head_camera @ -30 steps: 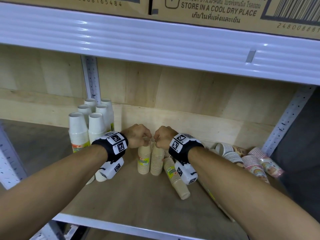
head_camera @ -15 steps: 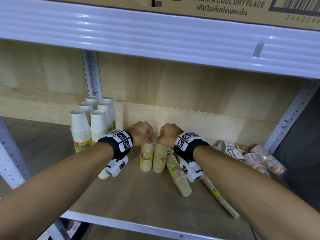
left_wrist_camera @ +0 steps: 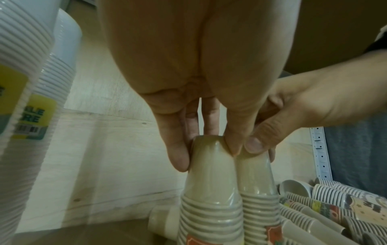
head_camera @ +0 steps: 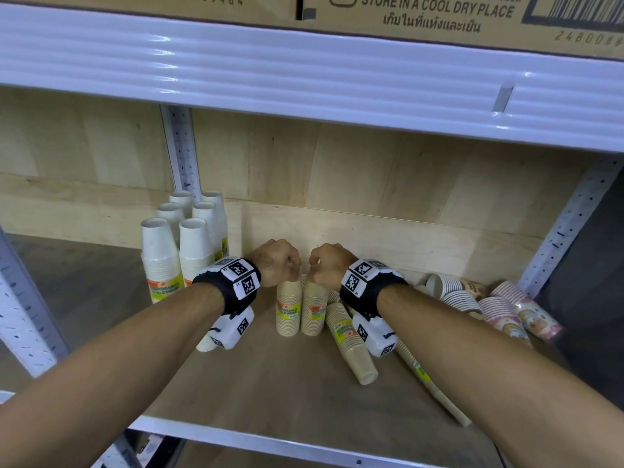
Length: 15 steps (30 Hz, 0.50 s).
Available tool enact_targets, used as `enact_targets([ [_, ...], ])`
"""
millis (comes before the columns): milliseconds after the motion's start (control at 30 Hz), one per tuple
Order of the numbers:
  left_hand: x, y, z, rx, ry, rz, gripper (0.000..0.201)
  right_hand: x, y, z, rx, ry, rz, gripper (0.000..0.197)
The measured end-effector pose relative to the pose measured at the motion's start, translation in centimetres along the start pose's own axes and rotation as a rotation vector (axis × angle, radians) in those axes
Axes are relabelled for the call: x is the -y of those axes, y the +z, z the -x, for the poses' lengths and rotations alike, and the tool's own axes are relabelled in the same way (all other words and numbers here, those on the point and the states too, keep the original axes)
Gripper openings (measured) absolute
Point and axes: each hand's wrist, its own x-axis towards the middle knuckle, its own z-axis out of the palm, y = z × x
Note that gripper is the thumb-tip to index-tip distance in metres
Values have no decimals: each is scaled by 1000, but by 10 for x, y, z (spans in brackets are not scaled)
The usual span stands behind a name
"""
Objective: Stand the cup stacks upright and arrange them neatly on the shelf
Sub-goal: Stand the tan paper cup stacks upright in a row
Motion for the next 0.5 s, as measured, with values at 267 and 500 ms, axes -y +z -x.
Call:
enact_targets([
  [267, 0, 0, 0, -2, 4, 13, 25, -4, -4, 2, 65, -53, 9, 36],
  [500, -1, -2, -1, 26, -11, 3, 17, -4, -6, 2, 69, -46, -51, 35],
])
